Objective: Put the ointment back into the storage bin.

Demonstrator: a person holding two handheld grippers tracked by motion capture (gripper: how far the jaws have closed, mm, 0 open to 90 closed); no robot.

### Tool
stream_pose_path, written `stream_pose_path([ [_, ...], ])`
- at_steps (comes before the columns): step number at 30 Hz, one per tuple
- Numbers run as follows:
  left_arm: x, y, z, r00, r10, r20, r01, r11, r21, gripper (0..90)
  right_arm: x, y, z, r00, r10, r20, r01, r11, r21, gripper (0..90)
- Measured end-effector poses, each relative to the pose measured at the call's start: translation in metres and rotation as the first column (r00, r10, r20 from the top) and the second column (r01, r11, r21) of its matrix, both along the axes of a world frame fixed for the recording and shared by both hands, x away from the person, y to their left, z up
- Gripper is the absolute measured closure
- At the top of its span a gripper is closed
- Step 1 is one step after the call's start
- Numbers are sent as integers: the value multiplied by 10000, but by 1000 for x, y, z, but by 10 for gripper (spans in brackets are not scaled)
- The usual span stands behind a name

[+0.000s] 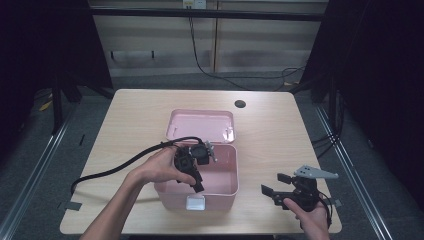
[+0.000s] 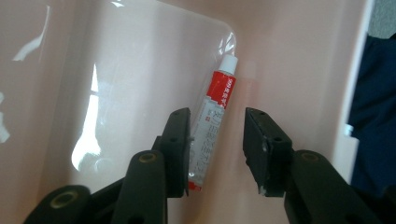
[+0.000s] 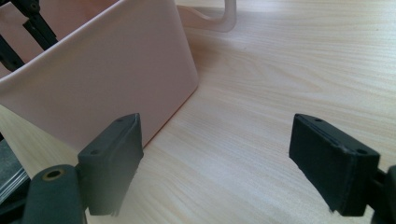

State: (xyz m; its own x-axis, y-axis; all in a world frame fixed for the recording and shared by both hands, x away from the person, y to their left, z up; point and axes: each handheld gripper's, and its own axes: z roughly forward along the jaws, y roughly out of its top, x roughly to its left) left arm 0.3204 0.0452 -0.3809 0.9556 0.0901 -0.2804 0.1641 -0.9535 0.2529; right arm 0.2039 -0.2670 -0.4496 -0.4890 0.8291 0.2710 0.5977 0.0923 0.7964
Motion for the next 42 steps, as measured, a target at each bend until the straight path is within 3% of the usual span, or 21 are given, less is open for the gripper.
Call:
stream_pose_path([
  [5,-3,6,13,10000,-28,72,30,9994,-331,600,0,0,0,10000,2,6,-2,10000,-2,169],
  [12,-1,16,25,9994,329,84,-323,9975,-624,595,0,0,0,10000,-25,-8,25,10000,21,169],
  [19,-1,25,36,9989,455,63,-448,9953,-857,528,0,0,0,10000,-36,-19,36,10000,77,169],
  [25,0,33,45,9984,554,99,-544,9953,-796,441,0,-1,0,10000,-54,16,54,10000,52,169],
  [26,0,39,46,9971,751,-89,-756,9915,-1054,427,0,-1,0,10000,-52,14,51,10000,46,169],
  [29,2,45,48,9972,742,-1,-738,9918,-1041,386,0,-1,0,10000,-48,-7,48,10000,31,169],
  [33,3,57,51,9956,932,38,-918,9861,-1383,351,0,-1,0,10000,-87,-41,87,10000,12,169],
  [42,2,76,62,9914,1253,364,-1172,9776,-1749,358,0,-1,0,9999,-99,-42,100,9999,10,169],
])
